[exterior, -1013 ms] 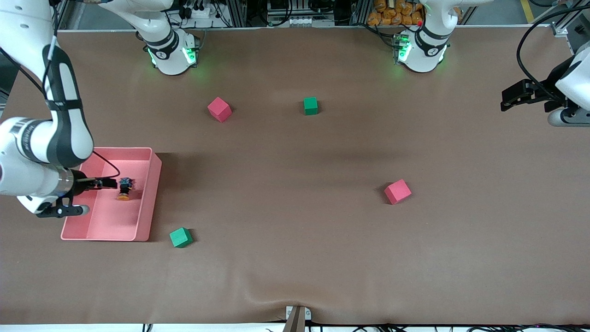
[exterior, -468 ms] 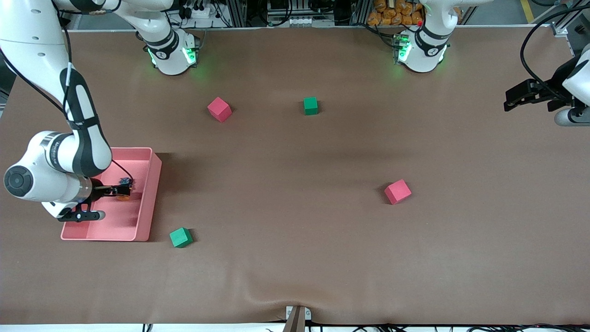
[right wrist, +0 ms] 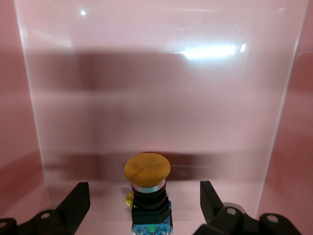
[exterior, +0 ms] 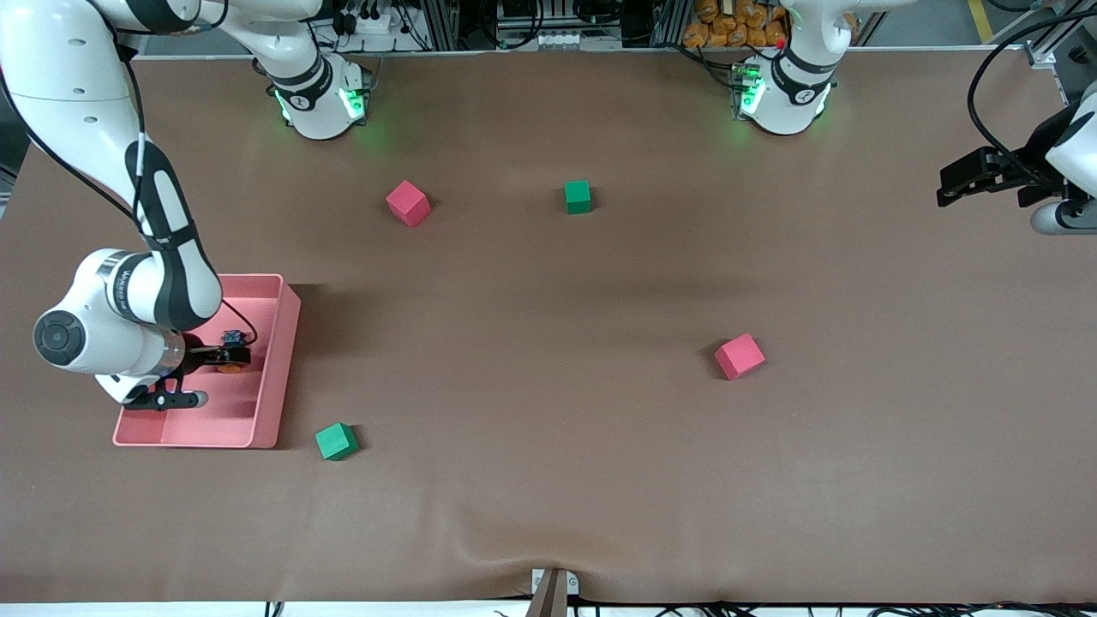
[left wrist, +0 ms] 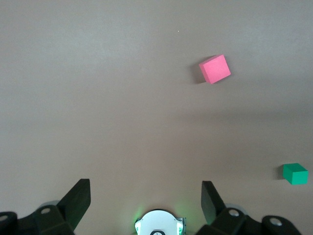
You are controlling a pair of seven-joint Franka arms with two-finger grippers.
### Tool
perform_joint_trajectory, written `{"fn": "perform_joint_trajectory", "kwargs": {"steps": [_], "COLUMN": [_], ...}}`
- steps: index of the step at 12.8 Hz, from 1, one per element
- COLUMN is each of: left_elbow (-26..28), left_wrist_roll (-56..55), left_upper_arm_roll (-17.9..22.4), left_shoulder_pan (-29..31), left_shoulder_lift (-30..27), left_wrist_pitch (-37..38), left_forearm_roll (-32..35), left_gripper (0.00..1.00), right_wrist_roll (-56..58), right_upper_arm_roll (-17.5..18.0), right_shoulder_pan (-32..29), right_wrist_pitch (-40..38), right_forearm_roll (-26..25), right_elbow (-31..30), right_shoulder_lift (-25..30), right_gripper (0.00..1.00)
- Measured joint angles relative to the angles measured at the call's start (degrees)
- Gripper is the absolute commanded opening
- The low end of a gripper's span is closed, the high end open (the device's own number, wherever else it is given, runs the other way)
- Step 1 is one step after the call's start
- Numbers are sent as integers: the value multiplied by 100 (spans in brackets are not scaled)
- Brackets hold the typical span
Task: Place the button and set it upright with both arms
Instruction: 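Lower the right gripper into the tray and grasp the yellow button, then lift the button out of the tray and carry it to mid-table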
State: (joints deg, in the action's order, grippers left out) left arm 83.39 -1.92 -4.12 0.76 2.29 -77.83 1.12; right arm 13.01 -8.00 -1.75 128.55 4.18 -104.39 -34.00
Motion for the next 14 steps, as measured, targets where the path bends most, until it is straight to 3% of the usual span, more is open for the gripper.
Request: {"fn": "perform_joint_trajectory", "kwargs": {"steps": [1,2,4,5,6,7,11,14], "left_elbow": [0,0,0,0,0,0,0,2], "left_wrist_roll": [0,0,0,0,0,0,0,0], "left_upper_arm_roll": [0,0,-1,-1,-1,-1,-1,-1], "left_shoulder_pan": [0,0,0,0,0,0,0,0], "left_shoulder_lift": [0,0,0,0,0,0,0,1], "left_wrist_pitch": [1,3,5,6,7,7,8,13], "left_forearm_roll": [0,0,0,0,0,0,0,0], "left_gripper": [100,100,100,100,100,100,100,100], "right_wrist_roll": [0,1,185,407,527,568,621,693], "right_upper_arm_roll": [-1,-3,-12,-20,-35,-57,-89,-235], "right_shoulder_pan": [-8,-25,-73,-96,-113,-126,-124,-125], "right_wrist_pitch": [36,54,67,82,107,109,53,-889], "right_forearm_roll": [38,76,406,593,646,649,679,679], "right_elbow": [-17,-20,-34,-34,-32,-23,72,669], "right_shoulder_lift": [-31,-66,-149,-192,-216,-216,-214,-208], "right_gripper": [90,86,58,28,6,0,0,0]}}
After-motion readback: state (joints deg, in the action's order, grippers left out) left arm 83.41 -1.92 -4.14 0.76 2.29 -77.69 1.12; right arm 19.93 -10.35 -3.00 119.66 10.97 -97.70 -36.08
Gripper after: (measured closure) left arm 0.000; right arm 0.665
